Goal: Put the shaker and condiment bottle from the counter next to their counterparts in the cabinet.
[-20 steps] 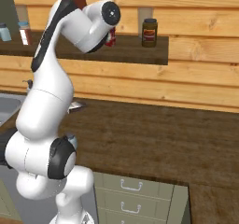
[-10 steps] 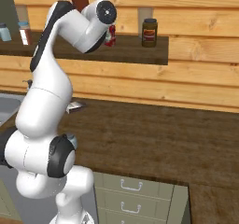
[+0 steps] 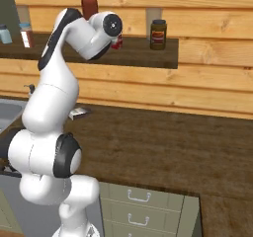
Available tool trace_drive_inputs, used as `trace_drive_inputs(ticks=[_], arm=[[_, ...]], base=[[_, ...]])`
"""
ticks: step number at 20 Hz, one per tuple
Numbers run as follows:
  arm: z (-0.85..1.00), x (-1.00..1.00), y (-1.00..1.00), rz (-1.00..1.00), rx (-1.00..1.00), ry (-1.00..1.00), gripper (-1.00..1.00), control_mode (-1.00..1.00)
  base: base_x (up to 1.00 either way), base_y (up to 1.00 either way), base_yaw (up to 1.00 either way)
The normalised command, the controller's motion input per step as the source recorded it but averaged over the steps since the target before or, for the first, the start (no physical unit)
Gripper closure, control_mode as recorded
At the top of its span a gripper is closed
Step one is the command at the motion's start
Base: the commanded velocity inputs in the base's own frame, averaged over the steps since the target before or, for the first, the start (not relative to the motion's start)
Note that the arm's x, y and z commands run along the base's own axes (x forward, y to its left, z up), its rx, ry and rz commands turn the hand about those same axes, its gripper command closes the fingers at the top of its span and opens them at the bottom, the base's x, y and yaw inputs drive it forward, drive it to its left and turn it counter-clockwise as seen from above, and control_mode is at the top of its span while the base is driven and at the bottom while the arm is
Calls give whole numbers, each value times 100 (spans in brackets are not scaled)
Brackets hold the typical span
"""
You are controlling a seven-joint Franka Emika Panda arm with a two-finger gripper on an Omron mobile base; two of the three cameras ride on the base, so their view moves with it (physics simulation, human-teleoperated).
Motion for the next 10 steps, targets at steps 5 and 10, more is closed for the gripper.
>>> trace_drive_inputs(ticks=[5,10], arm=[[-8,59,9,0,0,4,100,-100],[-10,56,1,-2,0,5,100,-100]], base=[[0,0,0],[0,0,0]])
